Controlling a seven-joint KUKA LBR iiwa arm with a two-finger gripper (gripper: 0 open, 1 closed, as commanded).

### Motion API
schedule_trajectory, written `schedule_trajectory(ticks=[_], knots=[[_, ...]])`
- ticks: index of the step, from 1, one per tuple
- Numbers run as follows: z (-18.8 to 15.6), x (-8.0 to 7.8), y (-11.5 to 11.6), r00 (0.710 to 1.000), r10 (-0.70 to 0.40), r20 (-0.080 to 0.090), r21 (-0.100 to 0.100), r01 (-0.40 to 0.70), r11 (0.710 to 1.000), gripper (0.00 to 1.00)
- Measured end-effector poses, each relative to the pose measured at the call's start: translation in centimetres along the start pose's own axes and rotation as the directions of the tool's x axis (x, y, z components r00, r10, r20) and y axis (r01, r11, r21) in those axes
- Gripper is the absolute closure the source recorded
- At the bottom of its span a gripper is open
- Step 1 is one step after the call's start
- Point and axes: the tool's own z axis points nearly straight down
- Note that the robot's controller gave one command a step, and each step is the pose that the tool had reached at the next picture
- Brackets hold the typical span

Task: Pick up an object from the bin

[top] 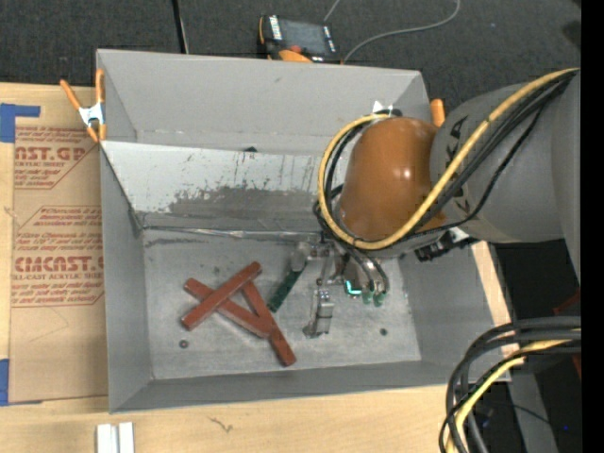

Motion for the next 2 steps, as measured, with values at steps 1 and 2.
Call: schedule_trajectory(ticks=[1,2], knots=[[8.6,-4.4,1.7,0.987,0.163,0.000,0.000,-0.163,0.987,0.00],[5.9,-6.9,8.8,0.984,0.177,0.011,-0.006,-0.177,0.984,0.00]])
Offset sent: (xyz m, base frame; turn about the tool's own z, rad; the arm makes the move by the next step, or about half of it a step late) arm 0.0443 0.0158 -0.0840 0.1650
